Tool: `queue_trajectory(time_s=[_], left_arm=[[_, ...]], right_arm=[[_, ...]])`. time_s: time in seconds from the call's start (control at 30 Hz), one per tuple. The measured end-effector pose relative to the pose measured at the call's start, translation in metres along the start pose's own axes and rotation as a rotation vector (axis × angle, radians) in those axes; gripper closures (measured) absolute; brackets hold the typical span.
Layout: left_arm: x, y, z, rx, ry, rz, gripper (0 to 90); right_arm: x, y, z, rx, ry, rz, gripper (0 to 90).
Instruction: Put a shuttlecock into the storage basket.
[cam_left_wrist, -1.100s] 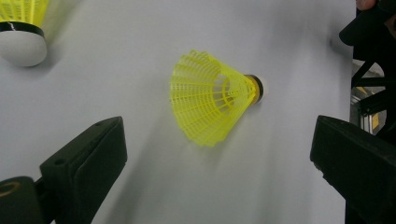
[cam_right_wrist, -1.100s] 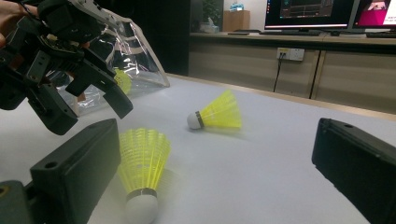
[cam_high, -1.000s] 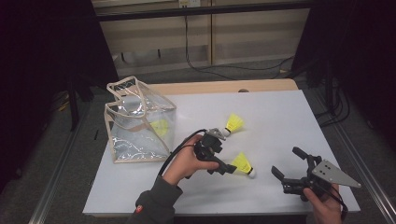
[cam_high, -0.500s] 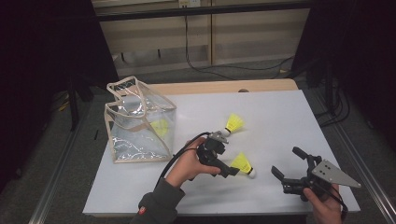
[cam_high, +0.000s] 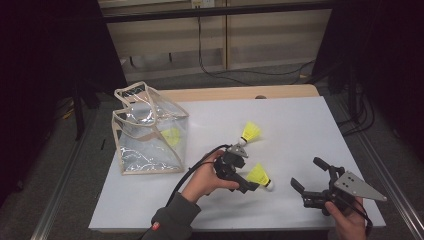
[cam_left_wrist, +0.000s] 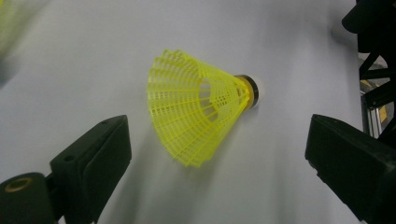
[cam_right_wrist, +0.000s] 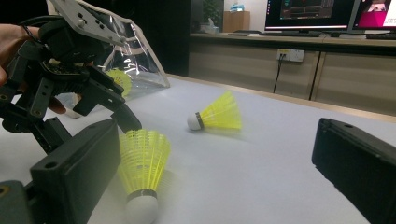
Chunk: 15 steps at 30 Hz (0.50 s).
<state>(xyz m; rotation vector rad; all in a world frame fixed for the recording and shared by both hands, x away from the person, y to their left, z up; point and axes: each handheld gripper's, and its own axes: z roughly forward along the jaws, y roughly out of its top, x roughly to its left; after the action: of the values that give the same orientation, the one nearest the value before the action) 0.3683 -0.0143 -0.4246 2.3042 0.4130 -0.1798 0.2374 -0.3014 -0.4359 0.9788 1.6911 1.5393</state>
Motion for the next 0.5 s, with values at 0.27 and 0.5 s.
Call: queue_trajectory(time_s=[0.27, 0.5], left_arm=[[-0.0015, 0.0006, 0.0039, -0.011, -0.007, 0.007, 10.7], [-0.0009, 0.0005, 0.0071, -0.011, -0.011, 0.013, 13.7]], right_arm=[[-0.0007, -0.0002, 0.0004, 0.006, -0.006, -0.009, 0.9], [-0.001, 0.0, 0.0017, 0.006, -0.007, -0.008, 0.9]])
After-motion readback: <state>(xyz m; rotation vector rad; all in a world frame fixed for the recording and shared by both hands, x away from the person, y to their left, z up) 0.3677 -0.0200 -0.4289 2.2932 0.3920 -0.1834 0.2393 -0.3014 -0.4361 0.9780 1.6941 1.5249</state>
